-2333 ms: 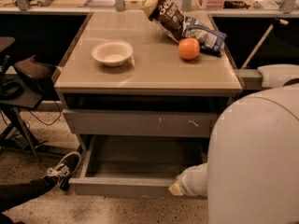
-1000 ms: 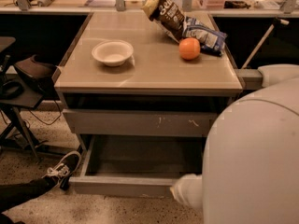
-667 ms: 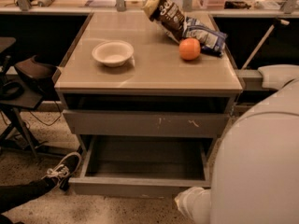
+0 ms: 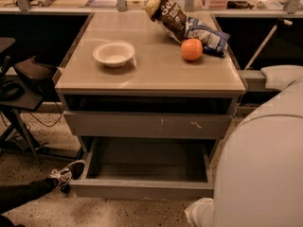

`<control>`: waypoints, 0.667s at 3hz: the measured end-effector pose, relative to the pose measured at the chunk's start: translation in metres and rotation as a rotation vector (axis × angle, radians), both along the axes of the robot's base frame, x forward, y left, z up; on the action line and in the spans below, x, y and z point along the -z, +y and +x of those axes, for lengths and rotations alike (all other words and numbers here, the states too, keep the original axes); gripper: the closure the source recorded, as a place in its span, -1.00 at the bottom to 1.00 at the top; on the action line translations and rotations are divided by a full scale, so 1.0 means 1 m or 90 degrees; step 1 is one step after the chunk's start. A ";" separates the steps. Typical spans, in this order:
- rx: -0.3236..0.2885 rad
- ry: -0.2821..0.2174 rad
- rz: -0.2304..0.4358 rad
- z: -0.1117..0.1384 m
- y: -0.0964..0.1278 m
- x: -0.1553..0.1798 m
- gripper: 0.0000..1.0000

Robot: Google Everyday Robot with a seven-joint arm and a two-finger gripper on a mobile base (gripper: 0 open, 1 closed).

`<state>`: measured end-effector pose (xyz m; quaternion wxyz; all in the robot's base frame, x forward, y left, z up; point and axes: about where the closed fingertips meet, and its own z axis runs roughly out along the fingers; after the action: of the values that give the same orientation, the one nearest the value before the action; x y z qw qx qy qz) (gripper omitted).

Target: Open middle drawer

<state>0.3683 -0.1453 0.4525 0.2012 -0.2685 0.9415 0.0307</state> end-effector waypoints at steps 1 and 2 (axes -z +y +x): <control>0.000 0.000 0.000 0.000 0.000 0.000 -0.31; 0.000 0.000 0.000 0.000 0.000 0.000 -0.77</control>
Offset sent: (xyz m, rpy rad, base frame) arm 0.0000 0.0000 0.0000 0.0000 0.0000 0.0000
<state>0.3683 -0.1453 0.4525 0.2012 -0.2685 0.9415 0.0307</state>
